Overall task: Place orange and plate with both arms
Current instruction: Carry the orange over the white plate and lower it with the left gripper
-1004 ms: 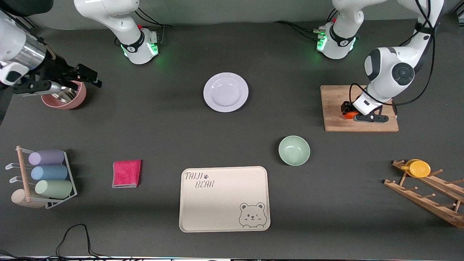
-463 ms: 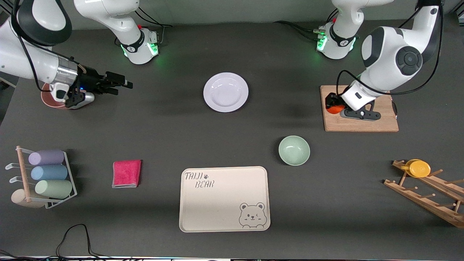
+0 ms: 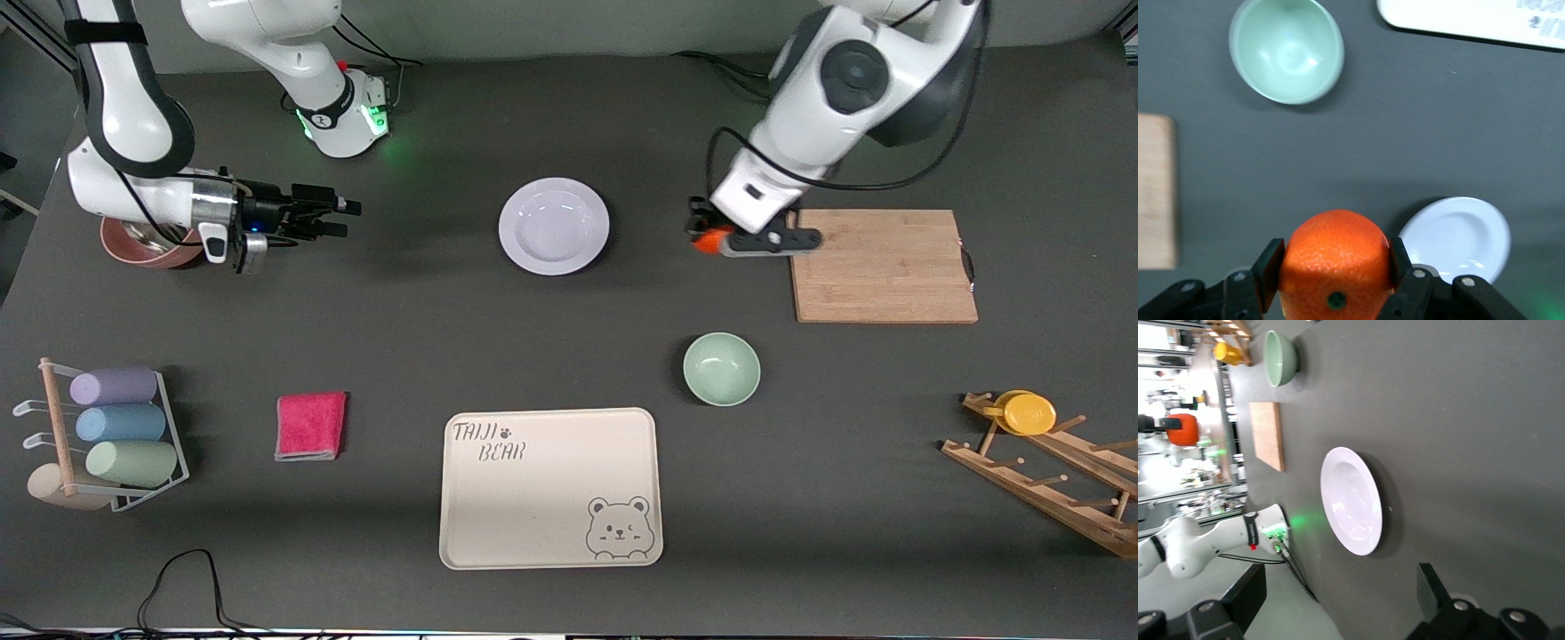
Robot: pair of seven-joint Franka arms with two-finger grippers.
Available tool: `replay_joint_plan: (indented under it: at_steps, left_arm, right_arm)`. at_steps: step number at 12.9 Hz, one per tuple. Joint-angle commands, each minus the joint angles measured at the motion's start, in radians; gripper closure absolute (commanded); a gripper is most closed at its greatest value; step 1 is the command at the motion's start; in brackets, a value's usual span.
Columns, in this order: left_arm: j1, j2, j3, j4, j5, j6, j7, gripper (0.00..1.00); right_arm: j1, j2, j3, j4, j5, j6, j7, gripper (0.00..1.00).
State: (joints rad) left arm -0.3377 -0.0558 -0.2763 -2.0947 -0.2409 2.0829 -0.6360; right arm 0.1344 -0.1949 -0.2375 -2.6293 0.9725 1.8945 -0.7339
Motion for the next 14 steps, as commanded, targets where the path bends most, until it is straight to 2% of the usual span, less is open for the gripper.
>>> replay_joint_plan:
  at_steps: [1,4,7,10,14]
  left_arm:
    - [-0.122,0.121,0.019,0.114,0.018,0.03,-0.199,1.0]
    - [-0.251,0.235,0.019,0.124,0.156,0.169,-0.448,1.0]
    - [-0.345,0.359,0.019,0.186,0.282,0.189,-0.647,1.0]
    - [-0.411,0.454,0.019,0.199,0.385,0.261,-0.835,1.0]
    - [-0.446,0.537,0.02,0.202,0.437,0.332,-0.932,1.0]
  right_arm:
    - [0.001,0.107,-0.011,-0.05,0.159,0.008,-0.267,0.0]
    - [0.001,0.262,-0.014,-0.077,0.293,-0.003,-0.531,0.0]
    - [0.002,0.397,-0.013,-0.078,0.412,-0.035,-0.676,0.0]
    - [0.008,0.452,-0.008,-0.078,0.488,-0.038,-0.697,0.0]
    - [0.013,0.499,0.027,-0.08,0.574,-0.038,-0.74,0.0]
